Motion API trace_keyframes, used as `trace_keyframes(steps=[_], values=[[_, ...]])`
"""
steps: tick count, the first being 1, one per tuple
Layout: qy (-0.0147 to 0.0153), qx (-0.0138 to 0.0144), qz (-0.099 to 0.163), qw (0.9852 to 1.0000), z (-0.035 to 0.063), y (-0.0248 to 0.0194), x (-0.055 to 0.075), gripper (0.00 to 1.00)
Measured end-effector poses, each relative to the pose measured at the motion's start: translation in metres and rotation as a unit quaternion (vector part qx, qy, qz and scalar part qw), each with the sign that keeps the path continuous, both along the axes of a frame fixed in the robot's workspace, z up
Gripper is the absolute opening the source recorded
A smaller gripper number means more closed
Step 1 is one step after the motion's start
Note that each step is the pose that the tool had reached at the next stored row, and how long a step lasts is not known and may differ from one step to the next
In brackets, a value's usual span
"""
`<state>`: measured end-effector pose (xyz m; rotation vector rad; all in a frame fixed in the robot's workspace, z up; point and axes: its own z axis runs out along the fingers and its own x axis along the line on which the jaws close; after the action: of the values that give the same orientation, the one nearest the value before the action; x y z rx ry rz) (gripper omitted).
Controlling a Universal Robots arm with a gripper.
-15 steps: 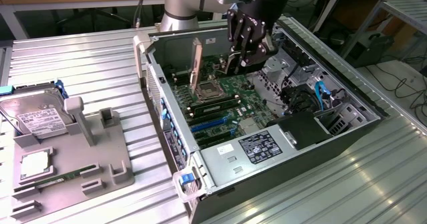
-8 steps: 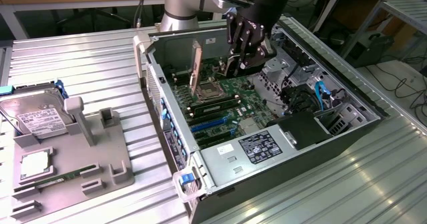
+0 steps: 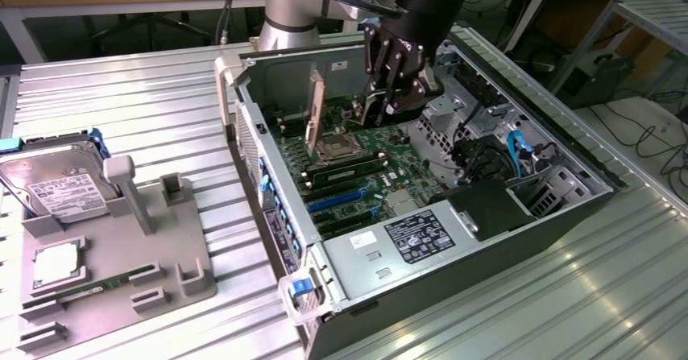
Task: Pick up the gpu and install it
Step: 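Insert the gpu into the slot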
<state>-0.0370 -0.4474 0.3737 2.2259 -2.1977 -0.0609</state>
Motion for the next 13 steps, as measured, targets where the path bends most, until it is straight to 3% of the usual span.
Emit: trace_keyframes(steps=[13], values=[[0.0000,0.0000,0.000,1.0000,-0.0085,0.0000,0.0000,0.27]])
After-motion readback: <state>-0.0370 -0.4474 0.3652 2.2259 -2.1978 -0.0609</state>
